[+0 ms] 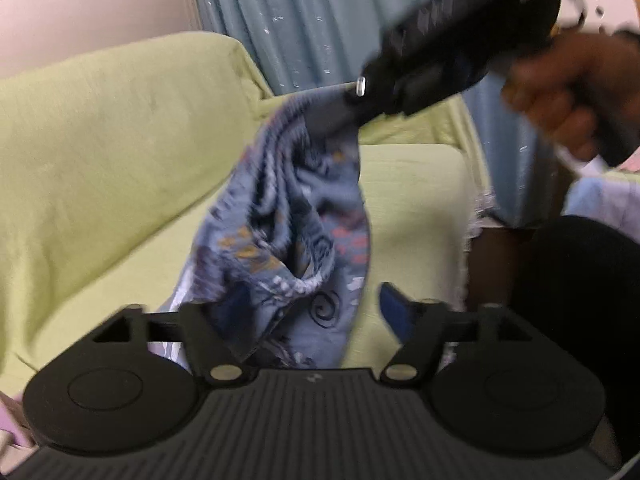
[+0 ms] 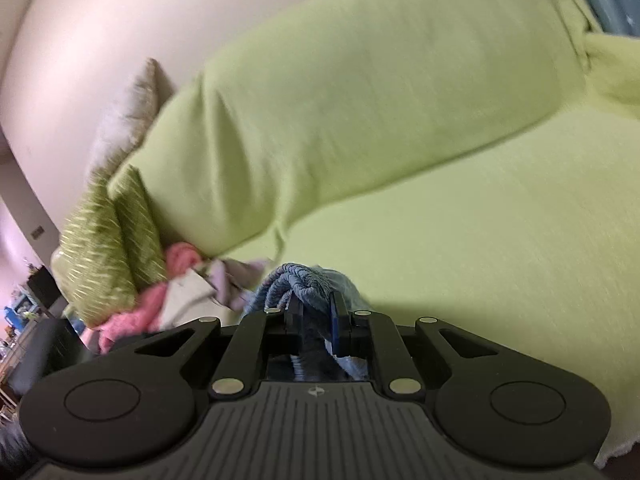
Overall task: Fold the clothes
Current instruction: 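Carry the pants to the empty sofa seat while the left gripper grasps the waistband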
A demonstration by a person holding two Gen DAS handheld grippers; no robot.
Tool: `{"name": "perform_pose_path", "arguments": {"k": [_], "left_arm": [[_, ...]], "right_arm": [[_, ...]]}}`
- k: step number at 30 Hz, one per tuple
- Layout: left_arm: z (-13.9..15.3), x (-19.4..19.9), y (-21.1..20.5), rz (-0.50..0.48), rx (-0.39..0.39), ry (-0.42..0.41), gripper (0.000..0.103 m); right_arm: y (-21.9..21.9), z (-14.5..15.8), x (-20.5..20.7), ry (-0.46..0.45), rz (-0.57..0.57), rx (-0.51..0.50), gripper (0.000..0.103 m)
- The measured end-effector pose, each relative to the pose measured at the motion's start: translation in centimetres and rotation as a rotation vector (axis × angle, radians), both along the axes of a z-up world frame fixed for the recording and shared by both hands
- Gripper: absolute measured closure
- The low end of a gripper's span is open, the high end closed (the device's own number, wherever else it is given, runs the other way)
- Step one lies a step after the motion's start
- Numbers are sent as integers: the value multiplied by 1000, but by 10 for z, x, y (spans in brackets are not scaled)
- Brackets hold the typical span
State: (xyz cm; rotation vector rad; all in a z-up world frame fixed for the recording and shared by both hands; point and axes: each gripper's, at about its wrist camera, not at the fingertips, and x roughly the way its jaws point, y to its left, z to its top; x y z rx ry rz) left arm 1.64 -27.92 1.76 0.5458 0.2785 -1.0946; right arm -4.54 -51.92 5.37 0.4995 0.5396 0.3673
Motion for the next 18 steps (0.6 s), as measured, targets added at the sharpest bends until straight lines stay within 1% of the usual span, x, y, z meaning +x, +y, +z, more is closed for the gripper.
{"name": "perform_pose_path", "arguments": {"k": [2,4,9,11,13,14,16,18], "left_arm": [[6,-2,-4,13,-6,-48,31],[21,4,-5,4,-40,-68,33],[70,35,-3,-12,-149,-110,33],[85,51,-2,6,-177,-102,31],[87,71,-9,23,-171,-71,29],[81,80,-15,48,-149,-50,29],[67,97,-25,95,-95,2,29],[53,104,-29,132,-62,61,29]], "right_arm": [[-1,17,-5,-22,13,36,91],[0,30,-11,-41,25,77,91],[-5,64,-28,-105,35,175,93],[-8,79,-31,-149,34,193,93],[-13,90,-29,-181,21,166,93],[-15,90,-23,-187,5,133,93],[-22,78,-4,-156,-40,90,93],[-34,50,21,-91,-94,61,94]]}}
